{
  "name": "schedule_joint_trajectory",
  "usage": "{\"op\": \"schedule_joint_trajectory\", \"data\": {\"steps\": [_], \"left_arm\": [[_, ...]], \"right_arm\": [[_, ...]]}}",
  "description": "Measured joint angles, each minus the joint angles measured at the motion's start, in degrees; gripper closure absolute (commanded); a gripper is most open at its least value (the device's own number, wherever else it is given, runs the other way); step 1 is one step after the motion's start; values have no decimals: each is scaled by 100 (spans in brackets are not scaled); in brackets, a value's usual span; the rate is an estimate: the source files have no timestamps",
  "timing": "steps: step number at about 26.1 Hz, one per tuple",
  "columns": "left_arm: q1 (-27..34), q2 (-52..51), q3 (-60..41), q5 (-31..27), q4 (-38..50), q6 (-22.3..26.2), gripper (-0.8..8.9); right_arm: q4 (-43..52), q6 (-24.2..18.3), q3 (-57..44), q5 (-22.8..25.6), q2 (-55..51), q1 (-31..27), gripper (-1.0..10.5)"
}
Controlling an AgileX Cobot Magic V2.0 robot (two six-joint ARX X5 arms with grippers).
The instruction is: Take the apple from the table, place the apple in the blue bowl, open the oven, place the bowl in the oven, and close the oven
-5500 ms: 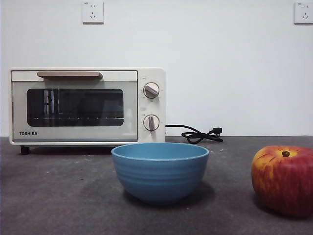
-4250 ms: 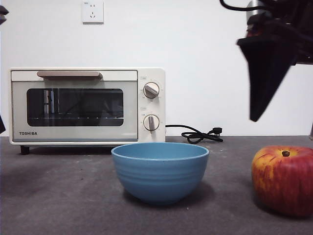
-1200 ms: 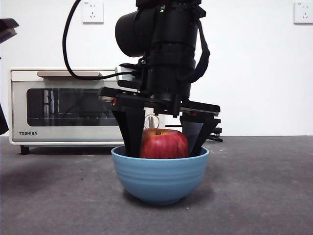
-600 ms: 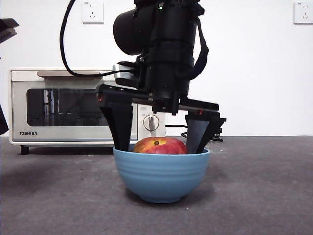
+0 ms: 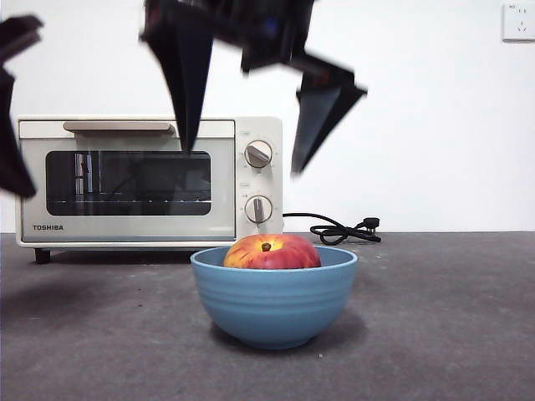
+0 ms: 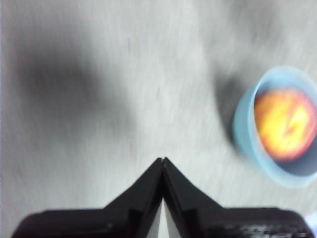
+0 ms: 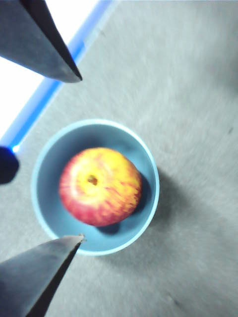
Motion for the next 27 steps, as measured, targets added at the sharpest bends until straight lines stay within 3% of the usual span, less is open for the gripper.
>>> {"op": "schedule_joint_trajectory", "data": {"steps": [2,3,7,9,14,22,27], "left_arm": [[190,2,407,-33,210,33,818],[310,17,627,-33,284,63,818],[824,358,1615,-35,457,267,818],[1040,671,2090,-35,511,409,818],[1276,1779,3025,-20,542,743,818],[1327,2990,3934,273,538,793,818],[1329,3469,4229,275,553,719,819]], "right_arm": [[-46,-98,7,162,-387,9,447],[-120,-120,15,352,-568,9,518],[-481,-142,17,1401,-1279,4,922],[-667,-136,15,1620,-1668,4,919],[-684,96,17,1582,-2640,37,953],[-684,485,17,1550,-3504,201,952],[-686,623,17,1285,-3834,201,949]]}}
